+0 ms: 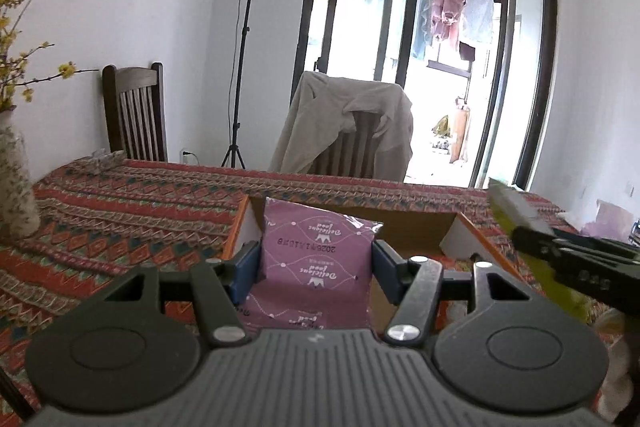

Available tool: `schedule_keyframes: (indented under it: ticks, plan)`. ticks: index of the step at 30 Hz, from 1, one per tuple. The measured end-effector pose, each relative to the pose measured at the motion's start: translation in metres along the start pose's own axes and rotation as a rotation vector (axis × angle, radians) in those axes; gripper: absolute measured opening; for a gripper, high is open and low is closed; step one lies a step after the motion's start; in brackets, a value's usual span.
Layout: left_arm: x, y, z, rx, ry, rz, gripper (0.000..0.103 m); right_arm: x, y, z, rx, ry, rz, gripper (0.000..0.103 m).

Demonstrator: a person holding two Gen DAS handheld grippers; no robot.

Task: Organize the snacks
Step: 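Lower the pink packet and white-green bar into the box, open both tools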

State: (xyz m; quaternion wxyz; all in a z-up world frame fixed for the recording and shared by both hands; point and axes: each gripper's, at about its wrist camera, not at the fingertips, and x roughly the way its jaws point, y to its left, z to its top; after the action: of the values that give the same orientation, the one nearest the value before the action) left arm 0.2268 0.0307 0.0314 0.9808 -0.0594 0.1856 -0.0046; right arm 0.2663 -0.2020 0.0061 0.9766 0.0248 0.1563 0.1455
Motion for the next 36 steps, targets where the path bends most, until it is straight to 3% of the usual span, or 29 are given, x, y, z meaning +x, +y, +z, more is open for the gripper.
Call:
schedule_keyframes:
  ticks: [6, 13, 20, 22, 23, 24, 25, 26, 27, 28, 30, 36]
  plan:
    - [0.039, -0.004, 0.013, -0.028, -0.010, 0.006, 0.061, 0.049, 0.007, 0.010, 0.034, 0.033, 0.001, 0.036]
    - [0.077, 0.007, 0.003, -0.057, -0.006, 0.024, 0.061, 0.078, 0.001, -0.016, 0.027, 0.053, 0.008, 0.036]
    - [0.080, 0.018, -0.010, -0.052, 0.014, 0.023, 0.061, 0.089, 0.006, -0.026, -0.009, 0.110, -0.007, 0.036]
    - [0.081, 0.016, -0.012, -0.049, 0.018, 0.012, 0.061, 0.091, 0.008, -0.028, -0.011, 0.119, -0.020, 0.041]
    - [0.080, 0.016, -0.013, -0.047, 0.010, 0.006, 0.065, 0.090, 0.008, -0.029, -0.013, 0.117, -0.029, 0.041]
    - [0.079, 0.015, -0.013, -0.045, 0.005, 0.001, 0.070, 0.089, 0.008, -0.029, -0.012, 0.113, -0.035, 0.043]
    - [0.077, 0.015, -0.014, -0.044, 0.001, -0.001, 0.086, 0.088, 0.007, -0.029, -0.003, 0.112, -0.035, 0.055]
    - [0.076, 0.014, -0.014, -0.048, -0.010, 0.002, 0.093, 0.087, 0.005, -0.030, 0.007, 0.110, -0.032, 0.064]
    - [0.073, 0.014, -0.015, -0.054, -0.030, 0.012, 0.103, 0.085, 0.003, -0.030, 0.013, 0.106, -0.031, 0.079]
    - [0.070, 0.014, -0.016, -0.056, -0.046, 0.017, 0.103, 0.084, 0.002, -0.030, 0.019, 0.101, -0.033, 0.093]
    - [0.069, 0.015, -0.016, -0.067, -0.053, 0.012, 0.103, 0.083, 0.000, -0.030, 0.032, 0.096, -0.035, 0.103]
    - [0.075, 0.018, -0.016, -0.090, -0.014, 0.044, 0.103, 0.088, -0.006, -0.032, 0.052, 0.125, -0.051, 0.103]
